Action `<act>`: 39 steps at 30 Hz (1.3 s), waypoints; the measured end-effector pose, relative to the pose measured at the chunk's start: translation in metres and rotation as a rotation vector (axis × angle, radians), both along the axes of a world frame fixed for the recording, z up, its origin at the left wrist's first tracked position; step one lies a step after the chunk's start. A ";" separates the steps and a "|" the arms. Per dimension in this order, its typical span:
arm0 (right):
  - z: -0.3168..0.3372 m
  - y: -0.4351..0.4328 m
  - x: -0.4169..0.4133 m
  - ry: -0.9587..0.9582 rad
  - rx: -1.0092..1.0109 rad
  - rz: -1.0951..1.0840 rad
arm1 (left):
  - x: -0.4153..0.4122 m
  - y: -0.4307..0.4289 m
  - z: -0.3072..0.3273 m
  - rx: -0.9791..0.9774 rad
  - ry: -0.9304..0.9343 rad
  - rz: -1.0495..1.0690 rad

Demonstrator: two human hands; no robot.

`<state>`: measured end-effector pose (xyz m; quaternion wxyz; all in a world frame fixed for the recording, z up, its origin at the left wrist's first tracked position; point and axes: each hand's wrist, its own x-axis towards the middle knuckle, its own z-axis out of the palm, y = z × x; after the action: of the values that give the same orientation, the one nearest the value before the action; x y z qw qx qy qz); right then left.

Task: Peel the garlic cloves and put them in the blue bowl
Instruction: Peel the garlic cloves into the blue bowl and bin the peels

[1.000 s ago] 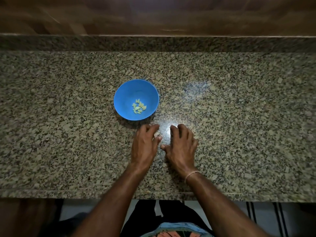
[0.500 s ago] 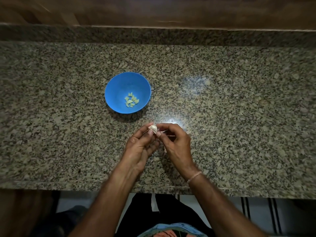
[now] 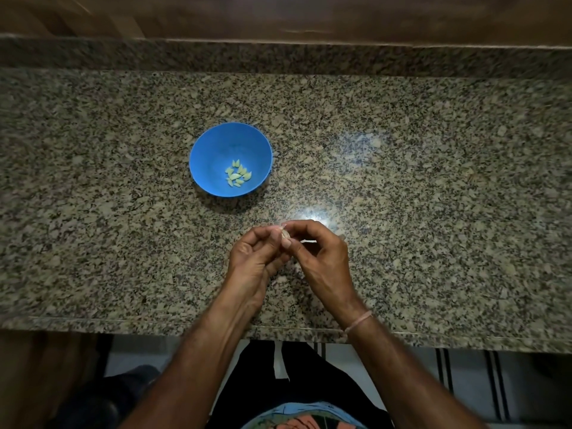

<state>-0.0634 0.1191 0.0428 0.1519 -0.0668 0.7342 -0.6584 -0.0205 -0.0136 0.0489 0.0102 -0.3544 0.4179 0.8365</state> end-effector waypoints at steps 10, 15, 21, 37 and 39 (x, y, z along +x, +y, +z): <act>0.001 0.005 -0.003 -0.074 -0.042 0.009 | 0.004 0.003 0.005 0.041 -0.007 -0.001; 0.004 0.007 -0.003 -0.084 -0.045 0.046 | 0.004 0.002 0.006 0.057 0.001 0.025; 0.000 -0.001 0.001 0.147 0.170 -0.014 | 0.003 0.007 0.009 0.132 0.058 0.036; 0.017 -0.002 0.005 0.233 0.209 -0.044 | 0.005 0.010 0.003 0.057 0.071 0.025; 0.017 -0.001 0.006 0.170 0.174 -0.045 | 0.006 0.011 0.002 0.016 0.079 0.010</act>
<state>-0.0574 0.1183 0.0600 0.0795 -0.0927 0.8002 -0.5872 -0.0144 -0.0031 0.0513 -0.0077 -0.3233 0.4097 0.8530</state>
